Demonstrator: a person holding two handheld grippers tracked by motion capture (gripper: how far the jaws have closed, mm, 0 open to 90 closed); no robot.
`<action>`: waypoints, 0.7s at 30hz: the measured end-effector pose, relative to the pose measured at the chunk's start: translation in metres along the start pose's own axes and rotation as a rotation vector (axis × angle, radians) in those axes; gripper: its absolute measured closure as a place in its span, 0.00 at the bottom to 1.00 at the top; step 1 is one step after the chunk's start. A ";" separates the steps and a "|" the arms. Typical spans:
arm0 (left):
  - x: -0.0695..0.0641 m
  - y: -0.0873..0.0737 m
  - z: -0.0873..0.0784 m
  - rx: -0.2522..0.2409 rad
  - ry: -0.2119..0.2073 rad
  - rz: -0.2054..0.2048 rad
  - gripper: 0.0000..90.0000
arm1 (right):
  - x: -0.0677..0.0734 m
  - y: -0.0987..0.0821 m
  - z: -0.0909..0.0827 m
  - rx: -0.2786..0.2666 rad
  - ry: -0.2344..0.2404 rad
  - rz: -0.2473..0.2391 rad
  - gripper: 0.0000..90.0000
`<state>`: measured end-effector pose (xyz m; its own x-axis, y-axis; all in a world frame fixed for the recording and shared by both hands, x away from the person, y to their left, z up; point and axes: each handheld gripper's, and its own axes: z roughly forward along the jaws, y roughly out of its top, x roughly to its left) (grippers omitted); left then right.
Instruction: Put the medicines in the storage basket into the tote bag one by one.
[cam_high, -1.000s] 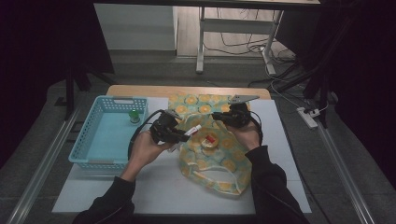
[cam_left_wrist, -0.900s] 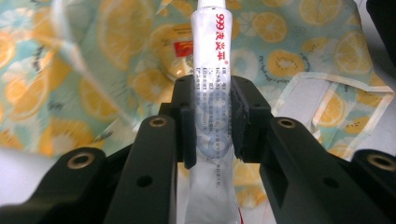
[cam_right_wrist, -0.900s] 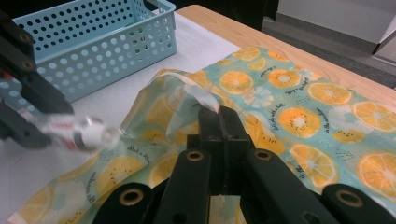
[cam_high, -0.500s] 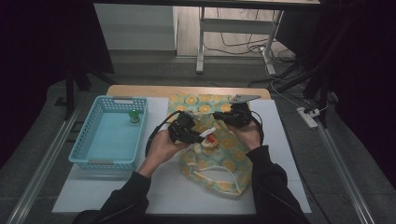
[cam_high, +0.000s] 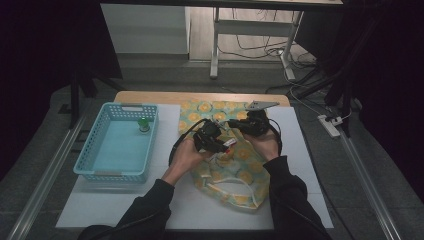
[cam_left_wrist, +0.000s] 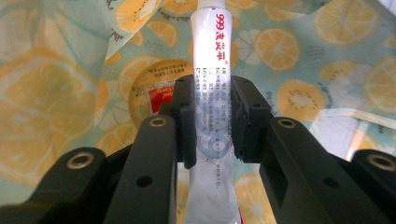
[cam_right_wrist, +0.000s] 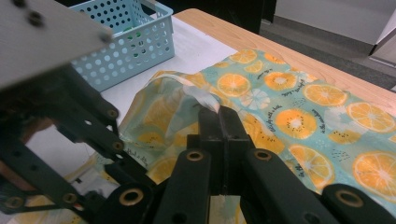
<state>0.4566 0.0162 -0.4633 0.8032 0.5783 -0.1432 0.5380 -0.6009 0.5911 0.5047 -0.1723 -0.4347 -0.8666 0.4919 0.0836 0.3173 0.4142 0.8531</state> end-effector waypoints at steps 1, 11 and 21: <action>0.001 0.001 0.001 0.000 0.002 -0.001 0.81 | 0.000 0.000 0.000 -0.001 0.000 0.000 1.00; 0.013 0.005 0.018 -0.006 0.078 -0.003 0.81 | 0.001 0.001 0.000 -0.005 0.000 -0.003 1.00; 0.023 0.008 0.026 -0.008 0.129 -0.001 0.81 | 0.002 0.001 0.000 -0.004 -0.004 0.000 1.00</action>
<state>0.4862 0.0105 -0.4828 0.7626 0.6456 -0.0404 0.5363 -0.5962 0.5974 0.5038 -0.1708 -0.4340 -0.8649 0.4954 0.0814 0.3160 0.4113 0.8550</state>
